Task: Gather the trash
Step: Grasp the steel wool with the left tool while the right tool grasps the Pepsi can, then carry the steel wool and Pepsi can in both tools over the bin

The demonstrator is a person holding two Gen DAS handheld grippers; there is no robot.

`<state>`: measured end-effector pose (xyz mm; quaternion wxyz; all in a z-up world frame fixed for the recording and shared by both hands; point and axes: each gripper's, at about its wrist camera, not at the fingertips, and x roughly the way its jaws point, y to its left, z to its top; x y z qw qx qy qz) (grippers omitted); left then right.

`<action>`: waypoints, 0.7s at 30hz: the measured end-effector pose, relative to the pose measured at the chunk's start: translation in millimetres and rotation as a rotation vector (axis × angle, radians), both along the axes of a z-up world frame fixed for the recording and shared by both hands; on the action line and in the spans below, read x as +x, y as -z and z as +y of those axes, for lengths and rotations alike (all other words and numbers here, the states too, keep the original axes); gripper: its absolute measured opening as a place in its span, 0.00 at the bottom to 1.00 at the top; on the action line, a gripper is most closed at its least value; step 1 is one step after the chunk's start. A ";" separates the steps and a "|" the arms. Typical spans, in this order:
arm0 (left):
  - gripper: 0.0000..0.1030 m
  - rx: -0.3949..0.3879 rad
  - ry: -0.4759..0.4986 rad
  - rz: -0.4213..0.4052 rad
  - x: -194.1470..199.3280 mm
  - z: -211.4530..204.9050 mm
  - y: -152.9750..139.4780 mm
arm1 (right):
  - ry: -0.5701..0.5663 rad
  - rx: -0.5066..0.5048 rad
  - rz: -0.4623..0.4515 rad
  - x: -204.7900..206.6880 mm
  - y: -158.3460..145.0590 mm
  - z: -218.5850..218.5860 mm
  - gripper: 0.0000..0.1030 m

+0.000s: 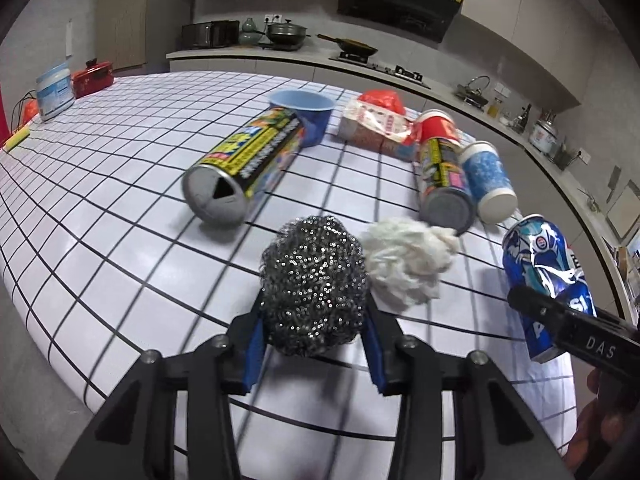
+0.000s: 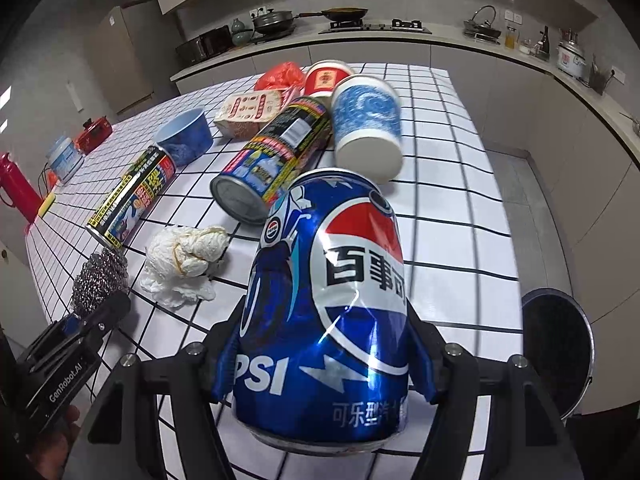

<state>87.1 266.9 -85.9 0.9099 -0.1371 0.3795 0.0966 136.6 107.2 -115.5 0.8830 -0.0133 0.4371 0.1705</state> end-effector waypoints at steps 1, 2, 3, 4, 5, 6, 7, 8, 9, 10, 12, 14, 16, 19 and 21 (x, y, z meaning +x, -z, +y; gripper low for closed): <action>0.42 0.002 0.005 -0.003 -1.2 -4.5 -2.3 | 0.003 0.003 -0.002 -1.4 -1.7 -4.8 0.68; 0.42 0.004 0.007 -0.005 -0.8 -8.5 -3.9 | 0.005 0.003 -0.005 -2.3 -3.2 -8.2 0.68; 0.42 0.006 0.010 -0.008 -1.5 -13.0 -5.9 | 0.009 0.003 -0.008 -3.2 -4.6 -12.0 0.68; 0.42 0.008 0.014 -0.011 -2.5 -17.5 -8.2 | 0.012 0.004 -0.010 -4.4 -6.1 -16.2 0.68; 0.42 0.010 0.017 -0.014 -3.0 -22.0 -10.1 | 0.016 0.006 -0.011 -5.7 -7.6 -21.6 0.68; 0.42 0.011 0.018 -0.015 -3.5 -25.3 -11.3 | 0.019 0.007 -0.012 -5.9 -8.7 -24.7 0.68; 0.42 0.012 0.023 -0.018 -4.2 -29.7 -13.3 | 0.023 0.008 -0.016 -7.6 -10.5 -29.9 0.68; 0.42 0.014 0.027 -0.020 -4.6 -33.7 -15.0 | 0.024 0.008 -0.017 -8.1 -11.4 -33.3 0.68; 0.42 0.015 0.029 -0.021 -4.3 -37.5 -16.1 | 0.025 0.009 -0.018 -8.8 -12.6 -36.8 0.68; 0.42 0.014 0.034 -0.023 -6.2 -41.8 -18.0 | 0.028 0.006 -0.023 -10.1 -14.2 -40.9 0.68; 0.42 0.015 0.043 -0.029 -7.2 -48.4 -21.3 | 0.032 0.006 -0.025 -11.0 -16.1 -47.4 0.68; 0.42 0.013 0.054 -0.033 -6.8 -55.3 -24.1 | 0.041 0.006 -0.030 -12.4 -18.5 -55.1 0.68; 0.42 0.014 0.069 -0.038 -5.4 -63.2 -26.8 | 0.049 0.007 -0.032 -12.6 -20.5 -61.2 0.68; 0.42 0.011 0.089 -0.046 -1.7 -73.9 -30.2 | 0.066 0.003 -0.039 -12.7 -24.7 -72.0 0.68; 0.42 0.009 0.107 -0.052 2.4 -80.8 -33.6 | 0.078 0.001 -0.046 -12.7 -26.8 -78.5 0.68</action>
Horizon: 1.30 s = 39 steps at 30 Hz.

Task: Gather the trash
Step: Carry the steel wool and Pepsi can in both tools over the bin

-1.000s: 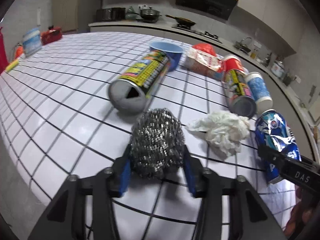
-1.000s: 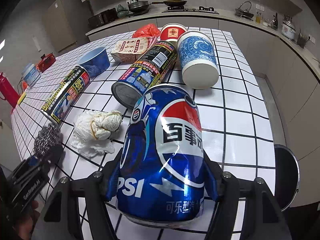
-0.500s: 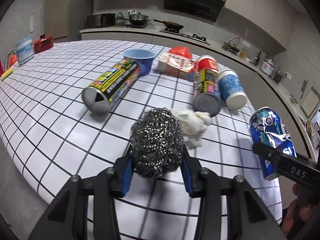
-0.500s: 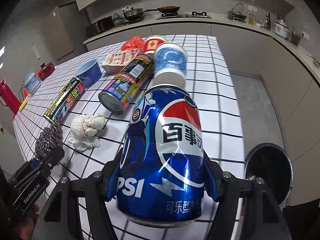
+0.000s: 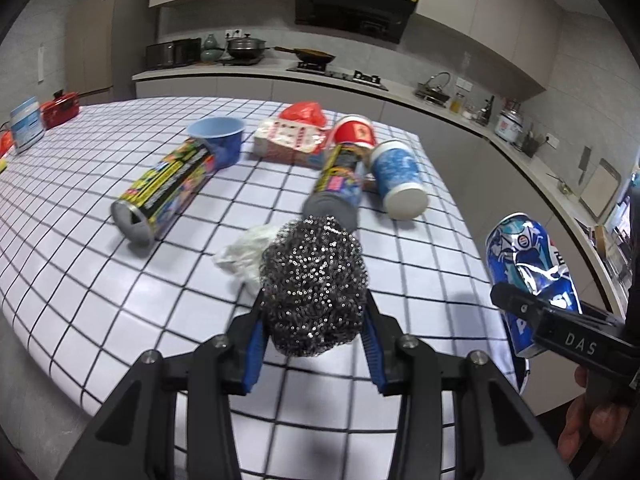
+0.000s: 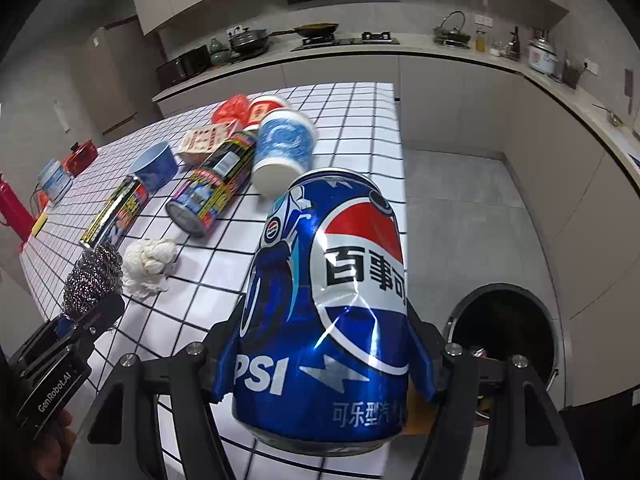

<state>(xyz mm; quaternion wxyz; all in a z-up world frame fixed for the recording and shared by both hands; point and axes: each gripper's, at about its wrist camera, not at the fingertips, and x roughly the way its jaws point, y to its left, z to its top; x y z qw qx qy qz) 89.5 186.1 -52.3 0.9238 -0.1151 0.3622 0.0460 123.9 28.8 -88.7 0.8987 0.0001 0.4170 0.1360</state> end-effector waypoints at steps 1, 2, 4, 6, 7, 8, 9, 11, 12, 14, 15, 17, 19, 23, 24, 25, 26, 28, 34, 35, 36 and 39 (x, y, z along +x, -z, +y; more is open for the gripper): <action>0.42 0.001 0.011 -0.005 2.5 -4.1 -2.2 | 0.009 0.001 -0.002 0.5 -1.8 -4.7 0.68; 0.42 0.001 0.021 -0.008 4.8 -7.7 -3.7 | 0.015 0.002 -0.004 0.7 -2.9 -7.8 0.68; 0.42 0.000 0.040 -0.015 8.0 -15.3 -6.9 | 0.033 0.000 -0.012 1.5 -5.8 -15.6 0.68; 0.42 -0.001 0.060 -0.021 12.5 -22.1 -9.3 | 0.046 0.002 -0.015 2.5 -7.7 -21.9 0.68; 0.42 -0.002 0.071 -0.023 14.8 -25.2 -10.4 | 0.055 0.004 -0.018 2.8 -8.8 -26.0 0.68; 0.42 -0.002 0.086 -0.027 18.4 -29.8 -11.7 | 0.060 0.005 -0.020 3.0 -9.5 -29.2 0.68; 0.42 -0.002 0.094 -0.029 19.4 -32.6 -11.9 | 0.068 0.003 -0.021 2.9 -9.8 -32.5 0.68; 0.42 -0.004 0.121 -0.030 25.8 -41.8 -12.4 | 0.086 0.002 -0.020 2.1 -9.4 -40.7 0.68; 0.42 -0.003 0.132 -0.031 27.4 -46.3 -12.4 | 0.096 0.000 -0.019 1.5 -9.1 -45.5 0.68; 0.42 -0.005 0.154 -0.029 32.3 -57.1 -12.6 | 0.117 0.000 -0.016 0.2 -8.1 -58.3 0.68; 0.42 -0.004 0.161 -0.029 33.8 -62.5 -12.6 | 0.126 -0.003 -0.016 -0.5 -7.6 -64.4 0.68; 0.42 -0.003 0.183 -0.029 37.0 -77.0 -13.3 | 0.147 -0.005 -0.012 -0.7 -6.1 -81.1 0.68; 0.42 0.001 0.201 -0.026 38.6 -91.8 -13.5 | 0.164 -0.004 -0.006 0.6 -4.2 -99.5 0.68; 0.42 0.008 0.220 -0.017 39.2 -126.5 -12.9 | 0.175 -0.005 0.001 1.7 -1.1 -130.2 0.68; 0.42 0.009 0.223 -0.015 39.4 -132.2 -12.2 | 0.174 -0.006 0.003 1.8 -0.1 -137.4 0.68; 0.42 0.008 0.227 -0.012 39.5 -140.6 -11.5 | 0.174 -0.009 0.004 1.6 1.5 -145.7 0.68; 0.42 0.006 0.232 -0.007 39.5 -150.1 -10.4 | 0.173 -0.012 0.008 1.7 3.7 -155.3 0.68; 0.42 0.000 0.246 0.002 40.6 -170.9 -7.9 | 0.171 -0.018 0.020 2.4 10.3 -175.7 0.68; 0.42 -0.012 0.284 0.033 42.2 -230.5 6.0 | 0.154 -0.050 0.056 1.2 35.6 -231.5 0.68; 0.42 -0.012 0.289 0.039 42.7 -240.8 9.1 | 0.150 -0.055 0.057 0.9 38.7 -238.7 0.68; 0.42 -0.014 0.294 0.046 43.1 -249.3 12.4 | 0.144 -0.064 0.059 1.1 42.6 -246.8 0.68; 0.42 -0.018 0.304 0.069 44.6 -273.9 22.0 | 0.121 -0.088 0.068 1.8 54.9 -267.0 0.68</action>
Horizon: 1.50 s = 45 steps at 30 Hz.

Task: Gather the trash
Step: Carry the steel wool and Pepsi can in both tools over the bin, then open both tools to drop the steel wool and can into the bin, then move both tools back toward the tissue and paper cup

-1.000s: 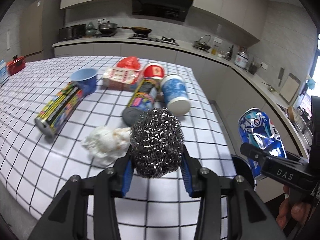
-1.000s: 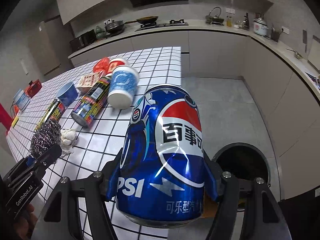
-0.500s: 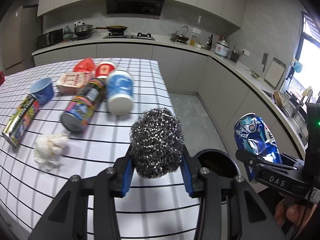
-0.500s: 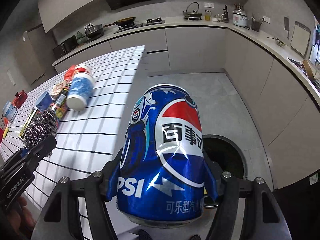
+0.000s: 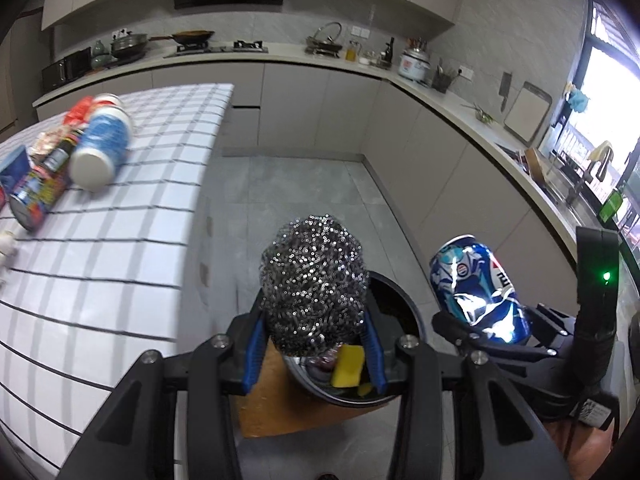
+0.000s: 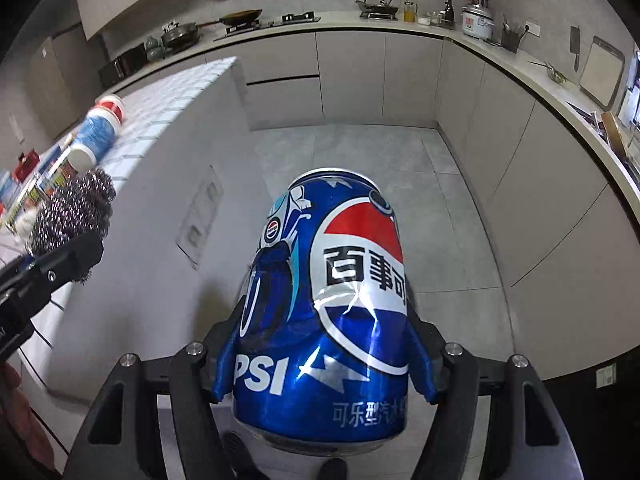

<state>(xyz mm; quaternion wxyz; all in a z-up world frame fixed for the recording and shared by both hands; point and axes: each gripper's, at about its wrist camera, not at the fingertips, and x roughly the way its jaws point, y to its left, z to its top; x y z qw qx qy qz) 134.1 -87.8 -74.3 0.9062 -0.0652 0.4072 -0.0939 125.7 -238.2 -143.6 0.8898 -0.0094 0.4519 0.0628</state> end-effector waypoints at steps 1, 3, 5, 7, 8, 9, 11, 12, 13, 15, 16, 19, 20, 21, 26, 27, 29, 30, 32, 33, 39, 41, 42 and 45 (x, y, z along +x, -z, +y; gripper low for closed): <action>0.42 -0.002 0.003 0.010 1.0 -8.1 4.3 | -0.009 -0.008 0.005 0.9 5.1 -6.5 0.68; 0.42 -0.007 0.003 0.024 2.2 -17.9 9.5 | -0.028 -0.016 0.013 3.2 13.5 -14.8 0.68; 0.42 -0.013 0.004 0.044 4.6 -30.2 18.1 | -0.056 -0.030 0.022 6.4 24.5 -20.8 0.68; 0.42 -0.019 0.003 0.059 5.1 -37.8 24.5 | -0.098 -0.046 0.027 10.6 37.4 -23.3 0.68; 0.42 -0.021 0.004 0.069 6.8 -42.8 28.9 | -0.115 -0.054 0.030 11.4 43.2 -24.0 0.68; 0.42 -0.021 0.003 0.077 8.5 -47.6 33.2 | -0.134 -0.064 0.035 13.0 49.6 -24.3 0.68; 0.42 -0.020 0.001 0.091 11.9 -57.0 42.2 | -0.179 -0.083 0.042 16.0 63.3 -24.6 0.68; 0.42 -0.020 0.000 0.097 13.9 -59.4 45.7 | -0.196 -0.093 0.045 17.6 68.9 -24.3 0.68; 0.42 -0.021 -0.003 0.103 16.2 -62.1 50.0 | -0.221 -0.101 0.048 19.6 75.5 -24.4 0.68; 0.42 -0.023 -0.004 0.118 20.5 -67.2 57.4 | -0.251 -0.105 0.054 23.0 84.4 -24.9 0.68; 0.43 -0.034 -0.006 0.126 23.3 -68.7 61.5 | -0.271 -0.112 0.059 25.8 90.2 -24.8 0.68; 0.61 -0.086 -0.001 0.190 41.0 -67.6 77.9 | -0.317 -0.114 0.069 32.4 102.0 -25.3 0.69; 0.77 -0.049 -0.038 0.192 44.6 -64.2 78.3 | -0.348 -0.096 0.068 37.4 107.4 -24.2 0.73; 0.82 -0.011 -0.089 0.170 45.9 -54.5 75.8 | -0.363 -0.083 0.063 42.0 112.7 -23.9 0.85; 0.92 0.094 -0.220 0.107 40.1 -18.8 53.0 | -0.331 -0.127 0.091 59.5 130.6 -23.2 1.00; 0.92 0.107 -0.224 0.105 38.2 -17.3 50.2 | -0.319 -0.116 0.092 58.8 130.2 -24.3 1.00; 0.92 0.132 -0.226 0.097 32.5 -16.2 45.3 | -0.299 -0.082 0.091 58.3 126.7 -27.8 1.00; 0.92 0.136 -0.223 0.090 30.5 -17.4 42.8 | -0.292 -0.074 0.093 58.2 124.5 -28.8 1.00; 0.92 0.139 -0.223 0.083 26.3 -19.8 38.6 | -0.290 -0.075 0.087 56.0 119.6 -26.0 1.00; 0.92 0.130 -0.221 0.084 26.2 -19.0 39.5 | -0.289 -0.080 0.079 56.3 115.4 -24.5 1.00; 0.92 0.111 -0.218 0.079 25.8 -20.5 36.1 | -0.291 -0.088 0.081 52.4 108.5 -26.3 1.00; 0.92 0.108 -0.210 0.071 23.2 -20.1 30.5 | -0.280 -0.092 0.071 49.9 103.1 -26.3 1.00; 0.92 0.108 -0.207 0.068 22.7 -21.5 27.4 | -0.273 -0.095 0.069 48.9 99.2 -27.0 1.00; 0.92 0.111 -0.195 0.053 15.4 -21.2 13.6 | -0.242 -0.069 0.048 42.8 78.7 -30.6 1.00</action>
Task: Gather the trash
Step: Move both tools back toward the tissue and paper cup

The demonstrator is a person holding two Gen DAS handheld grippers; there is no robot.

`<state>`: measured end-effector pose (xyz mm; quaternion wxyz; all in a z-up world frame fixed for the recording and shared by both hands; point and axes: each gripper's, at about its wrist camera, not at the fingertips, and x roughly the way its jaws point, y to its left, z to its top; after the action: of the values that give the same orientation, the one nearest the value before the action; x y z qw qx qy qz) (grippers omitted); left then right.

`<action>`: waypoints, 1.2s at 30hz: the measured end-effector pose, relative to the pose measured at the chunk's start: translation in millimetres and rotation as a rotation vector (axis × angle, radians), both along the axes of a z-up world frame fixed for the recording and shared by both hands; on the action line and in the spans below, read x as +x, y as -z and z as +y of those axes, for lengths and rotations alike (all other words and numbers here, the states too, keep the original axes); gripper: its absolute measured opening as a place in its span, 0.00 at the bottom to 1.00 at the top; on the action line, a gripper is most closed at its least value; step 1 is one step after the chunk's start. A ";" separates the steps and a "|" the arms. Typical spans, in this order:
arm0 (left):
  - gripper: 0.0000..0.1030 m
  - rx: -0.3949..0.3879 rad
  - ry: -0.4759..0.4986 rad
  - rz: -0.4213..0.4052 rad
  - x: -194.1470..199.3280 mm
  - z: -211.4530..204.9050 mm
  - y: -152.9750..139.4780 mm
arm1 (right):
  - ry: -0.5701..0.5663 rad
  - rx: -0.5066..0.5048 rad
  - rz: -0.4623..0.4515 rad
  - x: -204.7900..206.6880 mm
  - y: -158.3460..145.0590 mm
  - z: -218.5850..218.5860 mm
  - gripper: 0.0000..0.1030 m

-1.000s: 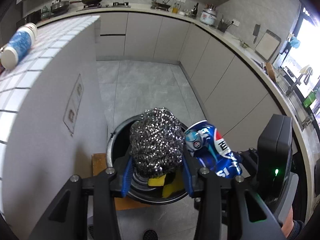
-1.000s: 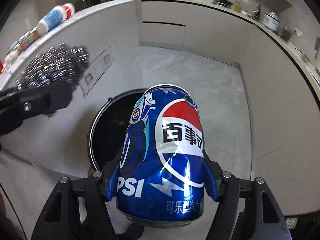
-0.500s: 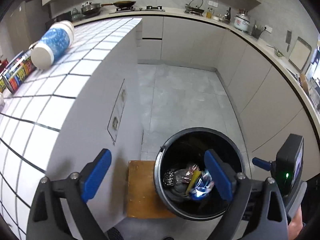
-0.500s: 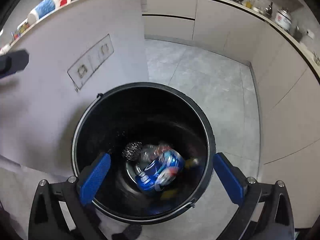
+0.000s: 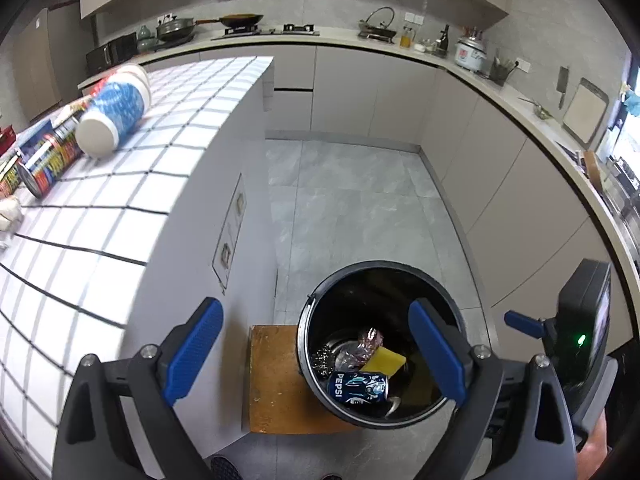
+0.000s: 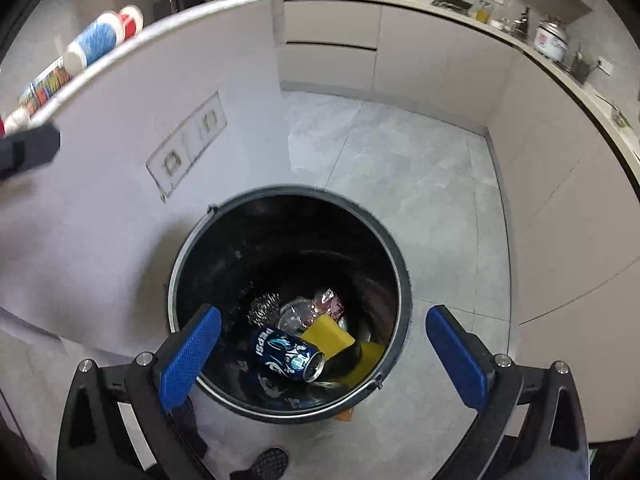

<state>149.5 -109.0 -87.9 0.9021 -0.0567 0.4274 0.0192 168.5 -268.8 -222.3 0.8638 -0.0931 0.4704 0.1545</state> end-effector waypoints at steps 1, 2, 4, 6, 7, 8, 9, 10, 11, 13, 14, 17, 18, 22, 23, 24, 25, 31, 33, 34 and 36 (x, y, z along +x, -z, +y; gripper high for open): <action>0.92 0.001 0.001 -0.004 -0.9 2.0 -3.9 | 0.011 0.015 -0.010 -3.1 -9.1 -0.5 1.00; 0.92 0.003 0.004 -0.016 -6.9 5.2 -11.9 | 0.023 0.025 -0.019 -5.3 -16.3 -0.5 1.00; 0.92 0.012 -0.002 -0.030 -12.8 12.4 -22.8 | 0.047 0.065 -0.049 -13.0 -36.8 0.1 1.00; 0.92 0.017 -0.013 -0.044 -19.7 22.5 -31.4 | 0.063 0.108 -0.077 -19.2 -53.3 2.4 1.00; 0.92 0.021 -0.025 -0.053 -23.8 31.4 -36.9 | 0.069 0.126 -0.092 -21.8 -59.8 3.9 1.00; 0.92 0.021 -0.035 -0.063 -27.7 40.2 -41.0 | 0.076 0.143 -0.101 -24.1 -67.2 6.2 1.00; 0.92 0.023 -0.042 -0.070 -29.7 46.9 -43.5 | 0.080 0.152 -0.099 -25.2 -72.0 9.5 1.00; 0.92 0.026 -0.051 -0.077 -32.5 54.1 -46.1 | 0.086 0.157 -0.096 -26.4 -77.2 12.9 1.00; 0.92 0.034 -0.063 -0.087 -35.7 65.6 -50.3 | 0.094 0.159 -0.092 -27.1 -81.5 17.6 1.00; 0.92 0.042 -0.076 -0.099 -38.8 79.2 -53.5 | 0.099 0.163 -0.083 -28.3 -90.0 29.1 1.00; 0.92 0.046 -0.084 -0.108 -41.0 89.2 -56.2 | 0.102 0.164 -0.092 -29.9 -94.9 33.5 1.00; 0.92 0.054 -0.105 -0.123 -44.6 117.5 -59.5 | 0.111 0.161 -0.108 -32.3 -109.3 54.1 1.00; 0.92 0.053 -0.112 -0.126 -45.1 130.0 -59.9 | 0.114 0.163 -0.110 -32.3 -112.8 59.6 1.00; 0.92 0.057 -0.151 -0.125 -45.7 180.1 -59.6 | 0.123 0.154 -0.122 -33.2 -126.4 97.2 1.00; 0.92 0.057 -0.158 -0.125 -47.5 190.6 -59.3 | 0.124 0.151 -0.124 -33.5 -127.7 104.7 1.00; 0.92 0.057 -0.168 -0.126 -48.2 203.2 -58.5 | 0.125 0.148 -0.125 -33.5 -130.0 114.1 1.00; 0.92 0.057 -0.176 -0.126 -48.0 214.2 -57.4 | 0.125 0.147 -0.126 -33.5 -132.1 124.1 1.00; 0.92 0.050 -0.208 -0.103 -43.0 277.8 -42.5 | 0.122 0.139 -0.128 -29.4 -136.3 189.3 1.00; 0.91 0.033 -0.214 -0.082 -34.0 298.8 -31.6 | 0.117 0.130 -0.123 -26.4 -134.9 207.1 1.00; 0.89 0.024 -0.214 -0.076 -31.1 304.6 -28.3 | 0.116 0.125 -0.121 -24.9 -134.2 214.7 1.00; 0.84 -0.004 -0.198 -0.055 -20.5 317.7 -17.4 | 0.114 0.115 -0.119 -21.2 -131.6 234.0 1.00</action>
<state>129.0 208.7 -70.5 0.9071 -0.1010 0.3946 0.1059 147.4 -34.9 -90.7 0.9015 -0.0255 0.4132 0.1262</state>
